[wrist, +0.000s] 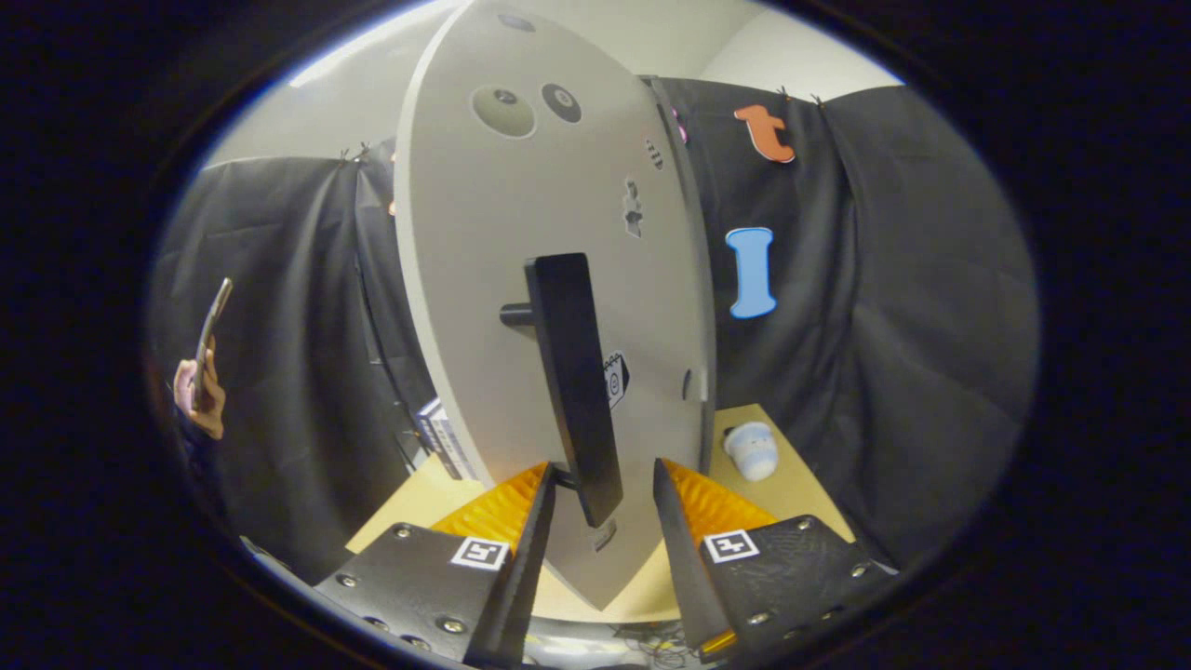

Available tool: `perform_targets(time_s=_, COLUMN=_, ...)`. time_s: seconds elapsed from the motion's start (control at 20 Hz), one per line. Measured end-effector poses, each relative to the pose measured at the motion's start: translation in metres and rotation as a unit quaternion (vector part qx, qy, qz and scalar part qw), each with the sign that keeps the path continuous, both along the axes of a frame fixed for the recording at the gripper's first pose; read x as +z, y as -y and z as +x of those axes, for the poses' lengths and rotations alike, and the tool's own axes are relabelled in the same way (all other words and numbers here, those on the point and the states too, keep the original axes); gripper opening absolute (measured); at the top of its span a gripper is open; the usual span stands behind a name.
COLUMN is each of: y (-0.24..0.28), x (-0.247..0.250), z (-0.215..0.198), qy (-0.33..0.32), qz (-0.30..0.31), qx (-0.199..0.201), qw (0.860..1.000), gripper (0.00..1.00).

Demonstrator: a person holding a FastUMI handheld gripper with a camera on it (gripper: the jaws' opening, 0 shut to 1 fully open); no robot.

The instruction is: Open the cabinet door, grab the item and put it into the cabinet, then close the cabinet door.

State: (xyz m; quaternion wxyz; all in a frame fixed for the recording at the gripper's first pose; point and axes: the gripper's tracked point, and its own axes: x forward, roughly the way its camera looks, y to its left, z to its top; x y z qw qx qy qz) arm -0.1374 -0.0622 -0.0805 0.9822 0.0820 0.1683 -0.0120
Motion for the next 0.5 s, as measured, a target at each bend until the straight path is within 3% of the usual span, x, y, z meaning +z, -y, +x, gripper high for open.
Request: perform_targets(time_s=0.5, y=-0.056, x=-0.009, z=0.058, qy=-0.002, qz=0.022, qx=0.1, qw=0.995, gripper=0.62)
